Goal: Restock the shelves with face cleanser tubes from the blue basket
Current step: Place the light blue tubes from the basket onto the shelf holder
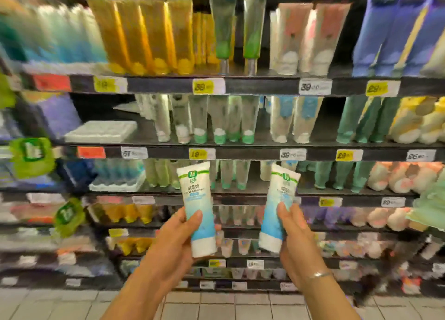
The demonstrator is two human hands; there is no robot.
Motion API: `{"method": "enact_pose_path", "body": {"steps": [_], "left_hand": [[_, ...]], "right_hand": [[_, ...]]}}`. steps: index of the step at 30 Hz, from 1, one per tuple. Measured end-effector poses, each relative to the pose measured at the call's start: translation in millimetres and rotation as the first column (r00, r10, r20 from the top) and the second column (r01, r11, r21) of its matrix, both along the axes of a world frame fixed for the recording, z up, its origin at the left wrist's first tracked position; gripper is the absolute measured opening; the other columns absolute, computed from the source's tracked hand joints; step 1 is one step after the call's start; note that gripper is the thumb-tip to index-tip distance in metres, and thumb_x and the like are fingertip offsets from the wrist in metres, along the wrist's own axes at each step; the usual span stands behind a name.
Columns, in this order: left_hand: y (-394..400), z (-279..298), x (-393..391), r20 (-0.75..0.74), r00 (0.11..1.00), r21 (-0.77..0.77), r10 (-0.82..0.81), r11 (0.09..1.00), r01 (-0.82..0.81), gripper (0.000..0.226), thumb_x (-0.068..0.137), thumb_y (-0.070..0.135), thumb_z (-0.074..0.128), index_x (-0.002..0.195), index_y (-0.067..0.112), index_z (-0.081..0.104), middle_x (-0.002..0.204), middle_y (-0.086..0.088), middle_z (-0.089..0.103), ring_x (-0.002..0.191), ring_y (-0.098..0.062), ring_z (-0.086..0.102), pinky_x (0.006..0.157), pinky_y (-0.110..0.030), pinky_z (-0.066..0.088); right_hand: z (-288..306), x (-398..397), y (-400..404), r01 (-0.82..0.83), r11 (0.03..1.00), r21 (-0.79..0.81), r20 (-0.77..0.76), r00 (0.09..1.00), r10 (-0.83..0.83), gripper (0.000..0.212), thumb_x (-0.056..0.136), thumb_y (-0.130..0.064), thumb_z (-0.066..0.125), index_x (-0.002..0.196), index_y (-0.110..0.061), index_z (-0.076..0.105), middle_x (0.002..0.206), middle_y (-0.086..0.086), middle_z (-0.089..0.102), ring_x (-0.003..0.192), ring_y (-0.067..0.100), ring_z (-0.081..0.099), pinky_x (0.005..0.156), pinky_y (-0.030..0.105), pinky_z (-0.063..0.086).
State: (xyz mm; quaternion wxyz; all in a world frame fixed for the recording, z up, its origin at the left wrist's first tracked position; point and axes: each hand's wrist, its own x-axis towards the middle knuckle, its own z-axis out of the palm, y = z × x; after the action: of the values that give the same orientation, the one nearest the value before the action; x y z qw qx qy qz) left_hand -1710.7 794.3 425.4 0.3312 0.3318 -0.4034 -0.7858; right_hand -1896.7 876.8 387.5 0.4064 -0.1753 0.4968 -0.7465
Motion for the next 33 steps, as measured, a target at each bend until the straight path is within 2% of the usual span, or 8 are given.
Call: {"method": "enact_pose_path", "body": {"steps": [5,8,13,20,23,28,31,33], "left_hand": [[-6.2,35.7,76.2,-0.098,0.984,-0.073,0.147,0.985,-0.154,0.039,0.069,0.018,0.058,0.106,0.007,0.057,0.08,-0.012,0.073,0.072,-0.027,0.071,0.053,-0.036,0.057],[-17.3,59.7,128.9,-0.122,0.974,-0.161,0.192,0.964,-0.211,0.039,0.072,0.017,0.058,0.11,0.009,0.057,0.084,-0.013,0.072,0.074,-0.026,0.071,0.055,-0.036,0.058],[-27.3,85.1,228.9,-0.137,0.952,-0.274,0.275,0.913,-0.303,0.042,0.07,0.018,0.059,0.111,0.012,0.057,0.085,-0.01,0.072,0.073,-0.02,0.07,0.057,-0.031,0.057],[-42.2,103.5,346.3,-0.147,0.956,-0.318,0.254,0.903,-0.289,0.044,0.069,0.019,0.061,0.112,0.014,0.059,0.094,-0.01,0.073,0.08,-0.021,0.07,0.063,-0.031,0.057],[-53.5,110.5,374.3,-0.163,0.963,-0.329,0.216,0.908,-0.259,0.046,0.068,0.019,0.062,0.113,0.013,0.059,0.091,-0.012,0.072,0.077,-0.021,0.07,0.06,-0.03,0.056],[-86.2,134.0,388.7,-0.173,0.975,-0.392,0.138,0.899,-0.197,0.051,0.067,0.018,0.062,0.117,0.01,0.055,0.092,-0.012,0.072,0.08,-0.02,0.07,0.061,-0.027,0.055],[-104.5,142.9,387.6,-0.175,0.976,-0.421,0.128,0.886,-0.192,0.05,0.066,0.02,0.063,0.115,0.011,0.056,0.09,-0.011,0.072,0.081,-0.021,0.07,0.06,-0.027,0.055],[-113.5,139.5,385.3,-0.192,0.969,-0.411,0.156,0.884,-0.224,0.051,0.065,0.022,0.064,0.114,0.012,0.057,0.09,-0.01,0.072,0.082,-0.022,0.069,0.061,-0.029,0.056]], "right_hand": [[49.2,55.4,-31.1,-0.165,0.986,-0.013,-0.14,0.977,0.162,0.015,0.089,-0.032,0.049,0.102,-0.028,0.056,0.081,-0.01,0.071,0.07,0.003,0.067,0.062,0.025,0.055],[86.6,98.7,-55.7,-0.278,0.96,-0.034,-0.248,0.933,0.261,0.025,0.08,-0.041,0.052,0.102,-0.029,0.056,0.074,-0.011,0.07,0.067,0.005,0.065,0.061,0.031,0.054],[123.5,189.7,-91.8,-0.367,0.927,-0.078,-0.31,0.893,0.327,0.016,0.09,-0.025,0.05,0.104,-0.021,0.056,0.089,-0.002,0.068,0.073,0.007,0.066,0.066,0.029,0.054],[150.0,299.8,-124.0,-0.443,0.894,-0.074,-0.364,0.846,0.389,0.035,0.074,-0.034,0.059,0.107,-0.019,0.058,0.09,-0.002,0.073,0.076,0.01,0.07,0.062,0.028,0.054],[163.0,324.6,-142.4,-0.449,0.89,-0.072,-0.372,0.841,0.394,0.039,0.07,-0.035,0.061,0.104,-0.017,0.059,0.081,-0.003,0.073,0.071,0.011,0.069,0.06,0.029,0.055],[196.9,338.0,-189.0,-0.339,0.94,-0.045,-0.36,0.883,0.302,0.017,0.091,-0.023,0.052,0.102,-0.01,0.054,0.085,0.003,0.063,0.07,0.015,0.063,0.059,0.032,0.052],[217.7,336.3,-221.2,-0.307,0.952,-0.016,-0.386,0.88,0.278,0.009,0.094,-0.019,0.05,0.099,-0.012,0.054,0.084,0.002,0.063,0.067,0.012,0.064,0.053,0.028,0.054],[224.3,335.3,-242.4,-0.304,0.953,0.017,-0.42,0.862,0.283,0.011,0.093,-0.021,0.052,0.101,-0.014,0.053,0.089,0.001,0.063,0.074,0.012,0.063,0.057,0.03,0.05]]}}
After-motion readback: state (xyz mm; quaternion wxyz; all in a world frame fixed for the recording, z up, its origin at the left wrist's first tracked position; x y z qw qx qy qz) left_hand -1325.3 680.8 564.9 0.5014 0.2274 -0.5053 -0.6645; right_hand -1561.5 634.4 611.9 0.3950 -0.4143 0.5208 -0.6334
